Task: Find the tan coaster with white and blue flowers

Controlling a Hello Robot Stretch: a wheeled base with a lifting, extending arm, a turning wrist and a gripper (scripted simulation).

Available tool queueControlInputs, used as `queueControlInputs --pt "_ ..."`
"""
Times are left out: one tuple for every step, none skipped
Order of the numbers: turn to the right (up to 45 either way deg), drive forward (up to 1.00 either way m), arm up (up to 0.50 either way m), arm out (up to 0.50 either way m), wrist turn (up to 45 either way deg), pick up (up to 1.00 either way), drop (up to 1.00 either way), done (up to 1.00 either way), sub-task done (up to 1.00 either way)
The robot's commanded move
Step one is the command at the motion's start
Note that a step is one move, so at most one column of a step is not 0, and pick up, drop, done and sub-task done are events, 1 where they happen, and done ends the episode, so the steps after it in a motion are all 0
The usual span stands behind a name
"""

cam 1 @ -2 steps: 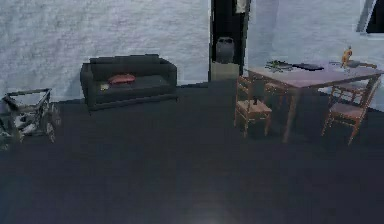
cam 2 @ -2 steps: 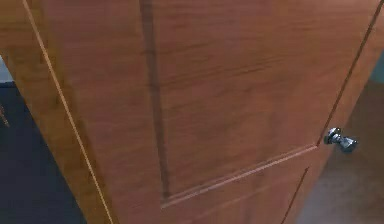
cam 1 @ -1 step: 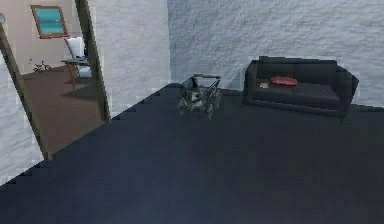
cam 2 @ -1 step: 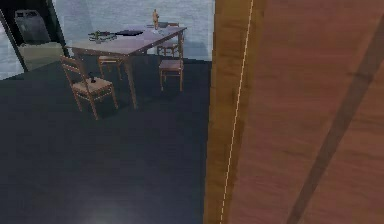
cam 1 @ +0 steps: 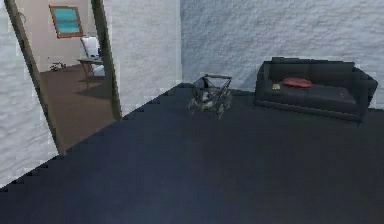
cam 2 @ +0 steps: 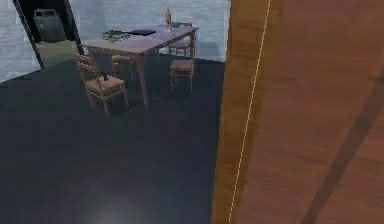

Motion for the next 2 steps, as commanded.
queueControlInputs --pt "0.0 0.20 0.00 0.00 0.0 0.00 0.00 0.00 0.00" --pt "24.0 0.00 0.00 0.00 0.0 0.00 0.00 0.00 0.00"
